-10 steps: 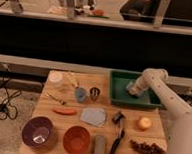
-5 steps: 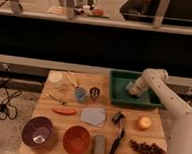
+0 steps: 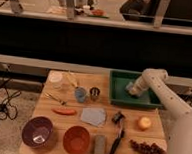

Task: Wipe tray with sponge

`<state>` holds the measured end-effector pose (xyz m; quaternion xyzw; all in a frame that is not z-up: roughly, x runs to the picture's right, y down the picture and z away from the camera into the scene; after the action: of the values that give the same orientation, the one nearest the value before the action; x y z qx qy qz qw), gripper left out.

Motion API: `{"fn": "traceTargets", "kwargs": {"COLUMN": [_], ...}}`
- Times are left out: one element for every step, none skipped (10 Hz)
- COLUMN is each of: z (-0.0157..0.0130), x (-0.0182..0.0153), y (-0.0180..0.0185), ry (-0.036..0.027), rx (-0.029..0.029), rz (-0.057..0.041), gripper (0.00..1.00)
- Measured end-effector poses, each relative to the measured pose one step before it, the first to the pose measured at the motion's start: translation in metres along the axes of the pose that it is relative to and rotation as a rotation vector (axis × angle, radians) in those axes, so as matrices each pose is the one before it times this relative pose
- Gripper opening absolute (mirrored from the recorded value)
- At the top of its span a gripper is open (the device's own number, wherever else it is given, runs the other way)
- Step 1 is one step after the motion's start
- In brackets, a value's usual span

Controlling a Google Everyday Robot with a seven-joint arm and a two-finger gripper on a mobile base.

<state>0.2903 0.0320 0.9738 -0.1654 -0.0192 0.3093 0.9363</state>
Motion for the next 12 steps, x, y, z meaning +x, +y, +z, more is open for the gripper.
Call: {"fn": "traceTargets", "kwargs": {"z": [0.00006,0.00001,-0.00008,-0.00003,-0.00005,-0.00007,-0.00002,-0.00001,-0.00008,0.00004,-0.00002,-0.00002], "x": [-0.00050,0.00000,0.00032,0.00029,0.00001,0.00025,-0.00001,0.00008,0.00030,-0.00014,0.00002,0.00003], "y": [0.00008,0.00000,-0.00007,-0.00004,-0.00005,-0.00007,-0.00001,-0.00001,-0.00007,0.00004,-0.00003,-0.00003], "ry": [-0.00017,0.00002,0.00013,0.00011,-0.00003,0.00013,-0.00003,0.00002,0.00014,-0.00009,0.00000,0.00003], "rx": [-0.00011,0.00000,0.00009,0.00003,0.00010,0.00010,0.00002,0.00000,0.00013,-0.00007,0.00007,0.00002], "rz": [-0.00057,-0.00001,0.00035,0.00042,-0.00001,0.00024,0.00001,0.00009,0.00034,-0.00013,0.00003,0.00005], "gripper": [0.04,0.04,0.04,0.04,0.04,0.04,0.02,0.00,0.00,0.05,0.12,0.24]}}
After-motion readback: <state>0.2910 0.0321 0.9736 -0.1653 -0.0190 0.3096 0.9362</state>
